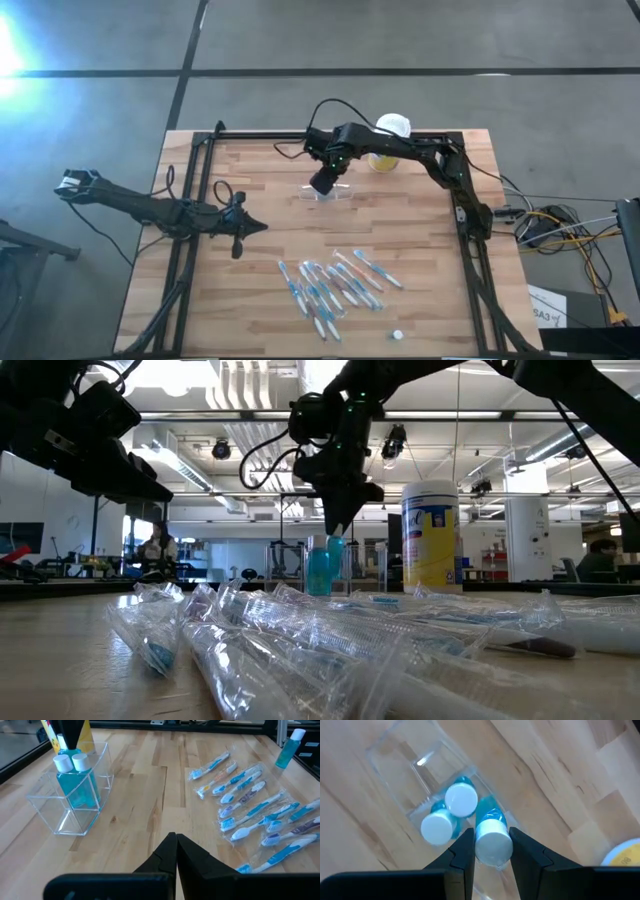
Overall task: Pick & Place toothbrushing station
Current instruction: Put the top blue mouthwash into the transparent organizer, then put the blue mouthwash into the transparent organizer
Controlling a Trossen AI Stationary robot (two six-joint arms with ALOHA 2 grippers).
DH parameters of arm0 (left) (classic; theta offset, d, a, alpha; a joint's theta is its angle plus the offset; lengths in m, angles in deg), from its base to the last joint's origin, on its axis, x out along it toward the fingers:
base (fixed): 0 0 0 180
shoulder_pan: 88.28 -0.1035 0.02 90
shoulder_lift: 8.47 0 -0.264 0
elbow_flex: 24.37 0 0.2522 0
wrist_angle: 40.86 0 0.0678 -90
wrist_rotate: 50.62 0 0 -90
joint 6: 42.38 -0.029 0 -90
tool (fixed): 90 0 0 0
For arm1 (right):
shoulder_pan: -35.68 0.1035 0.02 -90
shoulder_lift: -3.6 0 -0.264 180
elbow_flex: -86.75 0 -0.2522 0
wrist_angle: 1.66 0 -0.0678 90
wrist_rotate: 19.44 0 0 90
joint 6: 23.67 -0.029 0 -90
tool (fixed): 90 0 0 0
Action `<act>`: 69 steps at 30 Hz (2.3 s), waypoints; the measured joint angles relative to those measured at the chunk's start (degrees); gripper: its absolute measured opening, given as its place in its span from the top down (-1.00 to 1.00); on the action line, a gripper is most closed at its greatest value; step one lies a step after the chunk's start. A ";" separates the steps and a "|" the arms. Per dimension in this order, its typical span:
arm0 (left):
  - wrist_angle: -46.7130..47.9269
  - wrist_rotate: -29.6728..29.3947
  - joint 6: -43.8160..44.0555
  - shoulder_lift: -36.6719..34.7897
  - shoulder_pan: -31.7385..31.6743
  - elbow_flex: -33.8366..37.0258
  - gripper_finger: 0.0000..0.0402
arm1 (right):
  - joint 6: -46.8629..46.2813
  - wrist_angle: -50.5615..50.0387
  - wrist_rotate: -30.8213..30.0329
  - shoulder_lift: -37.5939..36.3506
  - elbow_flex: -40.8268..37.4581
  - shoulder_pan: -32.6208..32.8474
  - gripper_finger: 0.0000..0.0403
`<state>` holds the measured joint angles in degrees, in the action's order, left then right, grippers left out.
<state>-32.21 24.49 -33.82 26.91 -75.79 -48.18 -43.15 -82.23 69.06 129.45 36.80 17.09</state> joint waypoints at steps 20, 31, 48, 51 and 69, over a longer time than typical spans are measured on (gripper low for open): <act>0.00 -0.01 0.13 0.02 0.00 0.00 0.95 | -0.03 4.90 0.04 -0.33 -5.93 -0.55 0.53; 0.02 -0.02 0.17 0.02 -0.02 0.02 0.95 | 0.00 4.06 0.07 0.00 -3.14 -0.52 0.18; -1.99 0.00 2.06 0.02 0.00 3.43 0.95 | 0.59 -4.18 0.04 -0.45 2.08 -0.05 0.07; -2.69 0.00 2.08 0.00 -0.02 3.43 0.95 | 1.46 -5.73 0.02 -0.71 4.78 0.51 0.07; -3.06 0.04 2.01 -0.04 0.00 3.43 0.95 | 11.75 -2.13 -20.25 -25.56 10.43 15.67 0.13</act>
<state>-35.27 24.53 -31.81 26.86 -75.79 -44.74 -31.40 -84.36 48.82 103.88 47.23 32.76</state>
